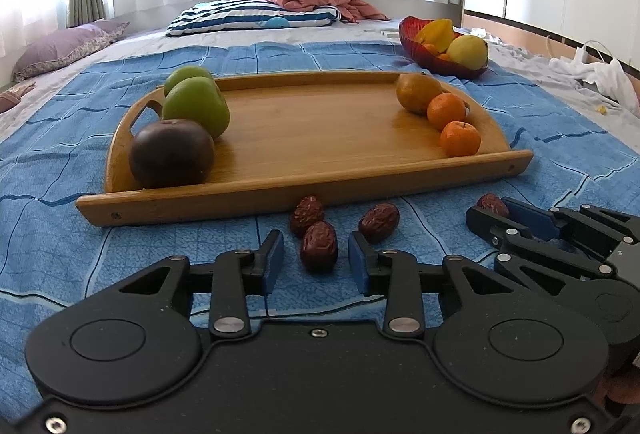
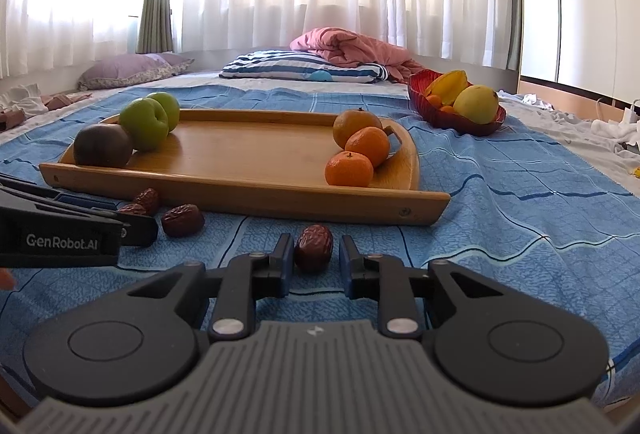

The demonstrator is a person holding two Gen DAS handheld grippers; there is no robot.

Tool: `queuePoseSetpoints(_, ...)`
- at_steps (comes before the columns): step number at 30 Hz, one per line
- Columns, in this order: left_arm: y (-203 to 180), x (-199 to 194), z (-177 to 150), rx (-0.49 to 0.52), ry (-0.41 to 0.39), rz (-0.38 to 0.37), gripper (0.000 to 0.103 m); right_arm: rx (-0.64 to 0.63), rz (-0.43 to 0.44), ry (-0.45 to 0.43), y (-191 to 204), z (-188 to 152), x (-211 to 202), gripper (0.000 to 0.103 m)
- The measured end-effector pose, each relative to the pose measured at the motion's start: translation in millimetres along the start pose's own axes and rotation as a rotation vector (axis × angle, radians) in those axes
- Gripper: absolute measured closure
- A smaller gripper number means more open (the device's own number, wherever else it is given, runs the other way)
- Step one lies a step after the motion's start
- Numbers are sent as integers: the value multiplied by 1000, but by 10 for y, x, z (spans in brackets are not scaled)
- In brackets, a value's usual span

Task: Organize fruits
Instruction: 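Close the left gripper on a red date while the right closes on another date, then carry the held red dates over the tray with both grippers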

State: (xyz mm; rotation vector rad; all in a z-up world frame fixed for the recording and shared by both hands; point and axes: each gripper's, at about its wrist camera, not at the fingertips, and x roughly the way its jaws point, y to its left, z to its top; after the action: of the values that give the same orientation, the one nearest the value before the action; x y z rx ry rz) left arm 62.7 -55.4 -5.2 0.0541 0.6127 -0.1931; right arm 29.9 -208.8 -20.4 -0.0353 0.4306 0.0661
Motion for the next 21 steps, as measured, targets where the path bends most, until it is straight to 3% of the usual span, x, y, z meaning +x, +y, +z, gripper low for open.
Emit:
queuePoseSetpoints(2,-25,1,-15,-4,-4,8,70,-4,-4,-1,12,-12,10,76)
queuePoseSetpoints(6,-78,-36,-26,-4,-14,5,84,-39,-13,-6,61,-20,-2,81)
queuePoseSetpoints(13,-143,-116,117,22,-58,6,84,-45,8,-31,75,91,-68,81)
queuePoseSetpoints(21,-56,-72,370,-13,-71,9,84,4,14,-49,13,319,-8,81)
